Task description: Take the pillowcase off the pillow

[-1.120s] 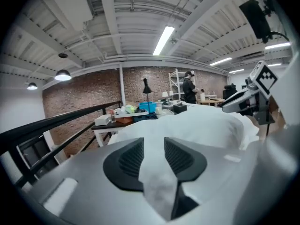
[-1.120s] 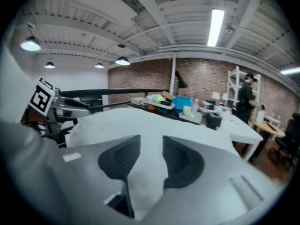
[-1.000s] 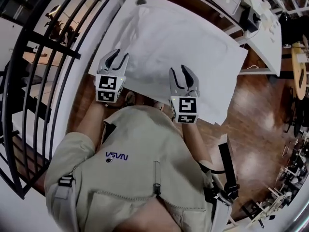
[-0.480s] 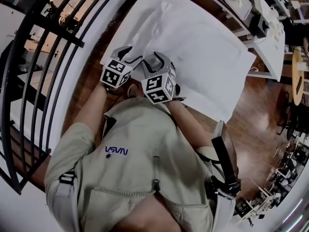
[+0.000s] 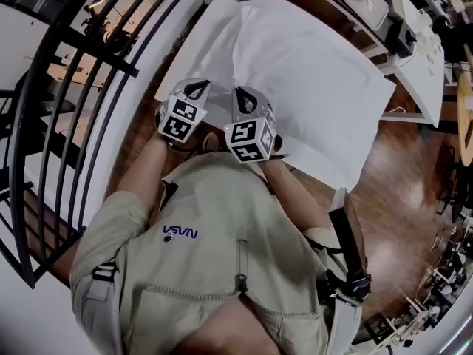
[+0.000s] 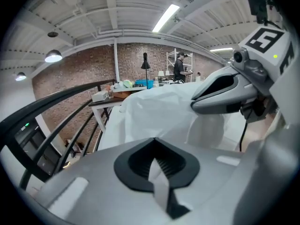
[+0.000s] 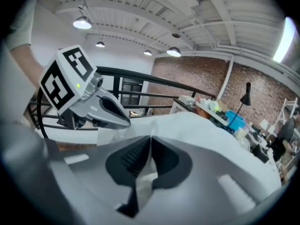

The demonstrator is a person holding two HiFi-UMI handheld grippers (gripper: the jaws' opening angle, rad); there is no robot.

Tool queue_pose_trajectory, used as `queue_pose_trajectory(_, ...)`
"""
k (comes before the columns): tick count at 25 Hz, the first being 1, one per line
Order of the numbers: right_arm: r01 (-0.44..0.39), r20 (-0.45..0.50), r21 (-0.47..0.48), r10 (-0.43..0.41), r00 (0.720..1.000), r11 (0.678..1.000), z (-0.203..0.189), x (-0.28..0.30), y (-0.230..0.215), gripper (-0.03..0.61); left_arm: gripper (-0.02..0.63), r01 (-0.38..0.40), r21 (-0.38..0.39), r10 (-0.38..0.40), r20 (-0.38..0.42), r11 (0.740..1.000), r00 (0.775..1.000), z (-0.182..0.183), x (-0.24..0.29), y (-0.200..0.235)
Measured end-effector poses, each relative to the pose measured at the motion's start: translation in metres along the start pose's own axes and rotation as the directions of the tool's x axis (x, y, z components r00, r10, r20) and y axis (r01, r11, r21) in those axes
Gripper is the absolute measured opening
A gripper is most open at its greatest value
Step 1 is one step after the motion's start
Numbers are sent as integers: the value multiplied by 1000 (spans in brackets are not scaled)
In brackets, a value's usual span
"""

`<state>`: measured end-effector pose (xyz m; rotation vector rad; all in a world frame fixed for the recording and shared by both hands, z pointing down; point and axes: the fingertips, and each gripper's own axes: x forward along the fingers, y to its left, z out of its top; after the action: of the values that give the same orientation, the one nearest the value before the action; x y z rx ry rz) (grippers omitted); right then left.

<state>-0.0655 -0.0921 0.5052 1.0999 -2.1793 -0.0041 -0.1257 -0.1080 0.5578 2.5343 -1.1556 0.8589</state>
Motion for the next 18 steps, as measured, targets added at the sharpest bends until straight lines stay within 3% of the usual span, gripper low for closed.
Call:
queue_pose_trajectory(5, 49, 47, 94, -53, 997, 994, -15, -33, -22, 5, 6, -174, -8, 174, -36, 985, 984, -4, -12, 21)
queue_pose_trajectory(8, 78, 28, 152, -84, 996, 985, -42, -42, -31, 6, 6, -226, -15, 224, -69, 974, 972, -19, -13, 26)
queue_pose_trajectory(13, 100, -36, 203, -95, 995, 974, -74, -38, -26, 6, 6, -224, -51, 216, -127, 973, 968, -51, -3, 26)
queue_pose_trajectory(18, 150, -111, 217, -128, 985, 965, -84, -21, -25, 5, 8, -163, -61, 155, -119, 985, 981, -65, 5, 21)
